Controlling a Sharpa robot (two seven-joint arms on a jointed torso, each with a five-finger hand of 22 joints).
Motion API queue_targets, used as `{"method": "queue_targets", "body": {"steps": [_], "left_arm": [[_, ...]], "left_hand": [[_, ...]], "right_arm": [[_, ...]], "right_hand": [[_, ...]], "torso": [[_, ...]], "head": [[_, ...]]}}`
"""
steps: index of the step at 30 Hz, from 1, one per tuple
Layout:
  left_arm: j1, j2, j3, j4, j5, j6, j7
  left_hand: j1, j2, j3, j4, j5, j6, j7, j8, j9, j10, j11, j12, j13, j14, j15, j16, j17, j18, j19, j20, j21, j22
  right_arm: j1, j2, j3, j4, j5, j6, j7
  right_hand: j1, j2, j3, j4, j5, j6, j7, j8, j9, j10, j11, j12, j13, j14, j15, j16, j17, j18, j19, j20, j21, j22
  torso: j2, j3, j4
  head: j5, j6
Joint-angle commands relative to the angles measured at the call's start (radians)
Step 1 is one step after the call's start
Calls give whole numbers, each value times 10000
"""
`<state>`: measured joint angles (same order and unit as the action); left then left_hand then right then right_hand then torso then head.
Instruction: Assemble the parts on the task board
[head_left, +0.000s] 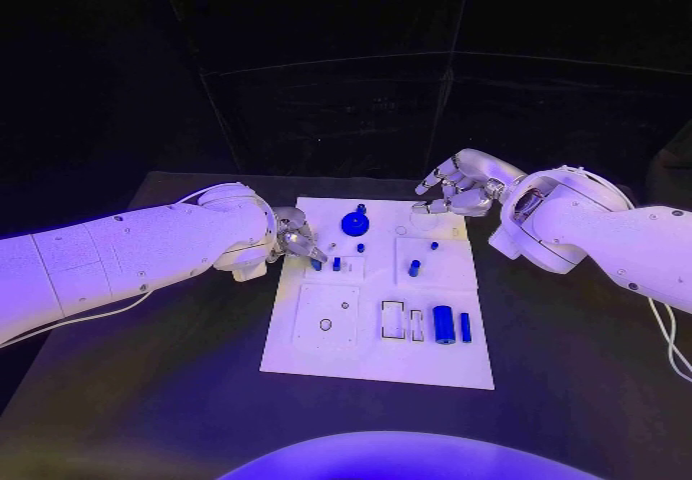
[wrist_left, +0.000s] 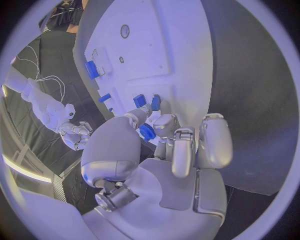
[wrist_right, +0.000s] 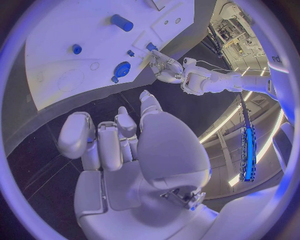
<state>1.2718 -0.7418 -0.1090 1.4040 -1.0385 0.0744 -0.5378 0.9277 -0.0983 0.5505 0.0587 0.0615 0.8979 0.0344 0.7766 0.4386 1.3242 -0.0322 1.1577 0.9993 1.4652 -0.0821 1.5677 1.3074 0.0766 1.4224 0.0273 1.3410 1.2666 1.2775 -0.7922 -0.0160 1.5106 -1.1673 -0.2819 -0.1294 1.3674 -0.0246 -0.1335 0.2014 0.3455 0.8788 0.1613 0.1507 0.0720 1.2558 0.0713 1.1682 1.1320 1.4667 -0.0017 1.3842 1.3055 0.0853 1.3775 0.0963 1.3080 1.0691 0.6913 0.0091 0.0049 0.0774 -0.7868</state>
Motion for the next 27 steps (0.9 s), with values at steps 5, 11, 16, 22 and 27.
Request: {"method": "queue_targets", "body": {"steps": [5, 11, 16, 22, 27], "left_arm": [[8, 12, 2, -31, -37, 22, -76], [8, 27, 3, -25, -37, -10, -51], [8, 43, 3, -10, -37, -49, -21], [8, 31, 3, 23, -37, -86, 5], [8, -24, 7, 97, 0, -165, 32]], "left_hand": [[-398, -98, -727, 314, -64, 171, -16, 74, -18, 107, -26, 94, 46, 1056, -62, 31, 2634, -68, 74, -31, 69, 74], [-428, -75, -1028, 405, -60, 192, -26, 77, -29, 116, -34, 101, 51, 1056, -69, 31, 2634, -71, 83, -38, 75, 95], [-443, -41, -1174, 466, -58, 201, -33, 76, -35, 125, -38, 112, 63, 1056, -73, 31, 2634, -73, 89, -41, 80, 109], [-443, -41, -1174, 466, -58, 201, -33, 76, -35, 125, -38, 112, 63, 1056, -73, 31, 2634, -73, 89, -41, 80, 109], [-443, -32, -1206, 478, -58, 204, -35, 76, -37, 125, -39, 111, 61, 1056, -74, 31, 2634, -69, 81, -42, 67, 93]], "right_arm": [[18, 2, 5, 4, 16, 15, 96], [18, -11, 5, 2, 16, 12, 95], [18, -8, 5, -2, 16, 11, 98], [18, -10, 5, -4, 16, 9, 98], [18, -8, 5, -9, 16, 7, 100]], "right_hand": [[96, 6, -72, 31, 70, -42, -8, 59, -9, -65, 0, -2, -19, 458, -86, -44, -18, 95, -42, -34, -64, -29], [82, 5, -83, 44, 74, -48, -6, 58, -10, -72, 2, -8, -27, 456, -86, -51, -25, 94, -41, -34, -64, -27], [82, 5, -83, 44, 74, -48, -6, 58, -10, -72, 2, -8, -27, 456, -86, -51, -25, 94, -41, -34, -64, -27], [65, 6, -96, 61, 81, -54, -5, 58, -11, -69, 4, -3, -23, 459, -85, -42, -9, 94, -42, -33, -65, -28], [65, 6, -96, 61, 81, -54, -5, 58, -11, -69, 4, -3, -23, 459, -85, -42, -9, 94, -42, -33, -65, -28]], "torso": [[6, 0, 5], [0, -6, 11], [-3, -3, 11], [-3, -4, 8], [0, -4, 9]], "head": [[6, -15], [-8, -22], [0, -21], [3, -16], [0, -13]]}}
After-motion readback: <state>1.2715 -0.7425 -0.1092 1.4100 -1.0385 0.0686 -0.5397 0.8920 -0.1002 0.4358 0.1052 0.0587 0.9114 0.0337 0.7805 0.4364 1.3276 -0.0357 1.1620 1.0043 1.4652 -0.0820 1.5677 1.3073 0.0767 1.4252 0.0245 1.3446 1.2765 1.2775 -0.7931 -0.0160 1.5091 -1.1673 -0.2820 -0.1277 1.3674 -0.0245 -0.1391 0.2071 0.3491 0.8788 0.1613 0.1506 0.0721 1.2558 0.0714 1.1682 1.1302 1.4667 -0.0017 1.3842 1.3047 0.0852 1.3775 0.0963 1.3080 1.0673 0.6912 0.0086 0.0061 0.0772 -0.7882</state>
